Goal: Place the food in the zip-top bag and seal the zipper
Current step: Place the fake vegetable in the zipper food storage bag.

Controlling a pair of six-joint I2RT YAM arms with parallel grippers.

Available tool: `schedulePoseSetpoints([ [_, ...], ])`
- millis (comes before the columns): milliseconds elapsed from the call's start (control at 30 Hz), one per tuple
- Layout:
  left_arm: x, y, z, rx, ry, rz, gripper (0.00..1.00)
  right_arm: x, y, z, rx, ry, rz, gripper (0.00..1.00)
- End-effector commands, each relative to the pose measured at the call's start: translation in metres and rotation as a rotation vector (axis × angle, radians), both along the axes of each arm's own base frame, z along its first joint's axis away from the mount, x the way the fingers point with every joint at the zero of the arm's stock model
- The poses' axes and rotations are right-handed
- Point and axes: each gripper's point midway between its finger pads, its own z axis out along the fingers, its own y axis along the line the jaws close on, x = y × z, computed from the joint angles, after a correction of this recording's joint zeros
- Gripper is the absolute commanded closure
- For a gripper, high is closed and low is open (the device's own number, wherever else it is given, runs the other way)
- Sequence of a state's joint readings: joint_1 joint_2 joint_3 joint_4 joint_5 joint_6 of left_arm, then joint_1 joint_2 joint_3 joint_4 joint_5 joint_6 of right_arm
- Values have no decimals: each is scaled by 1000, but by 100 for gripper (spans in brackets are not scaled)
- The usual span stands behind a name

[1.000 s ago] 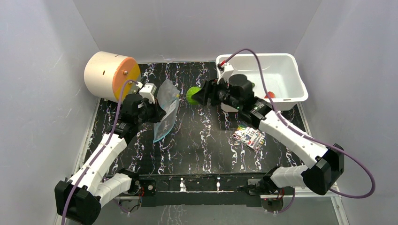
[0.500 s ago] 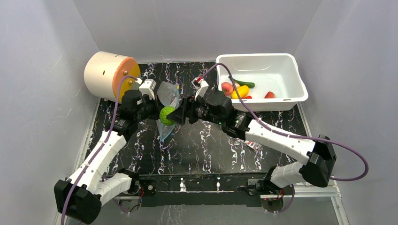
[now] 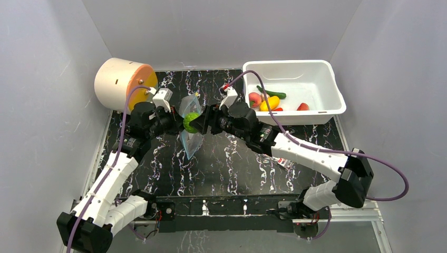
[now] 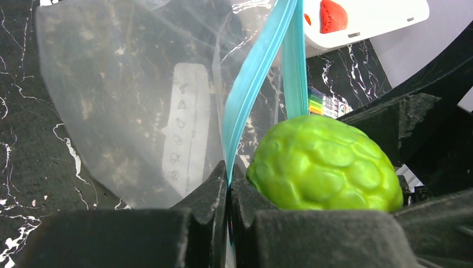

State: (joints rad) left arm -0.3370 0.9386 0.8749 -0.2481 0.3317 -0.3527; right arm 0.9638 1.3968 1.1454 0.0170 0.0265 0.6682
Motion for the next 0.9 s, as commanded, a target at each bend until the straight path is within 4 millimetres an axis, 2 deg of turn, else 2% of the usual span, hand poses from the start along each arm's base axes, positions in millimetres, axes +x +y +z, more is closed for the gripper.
schedulePoseSetpoints([
  [0,-7,-8,31,-57,-56,-41,100,17,-7,4,-6,-35,-91,67],
  [267,-8,-14,38,-85,-55,-68,100,27,-11,-23,-93,2,-149,61],
  [533,-12,-14,41,-106,-60,-68,100,33,-11,-34,-143,20,-175,57],
  [700,-12,-15,38,-108,-52,-71,100,29,-7,-28,-121,3,-137,49],
  [867,-12,-16,30,-106,-30,-73,100,26,-12,-10,-115,-58,-123,32],
])
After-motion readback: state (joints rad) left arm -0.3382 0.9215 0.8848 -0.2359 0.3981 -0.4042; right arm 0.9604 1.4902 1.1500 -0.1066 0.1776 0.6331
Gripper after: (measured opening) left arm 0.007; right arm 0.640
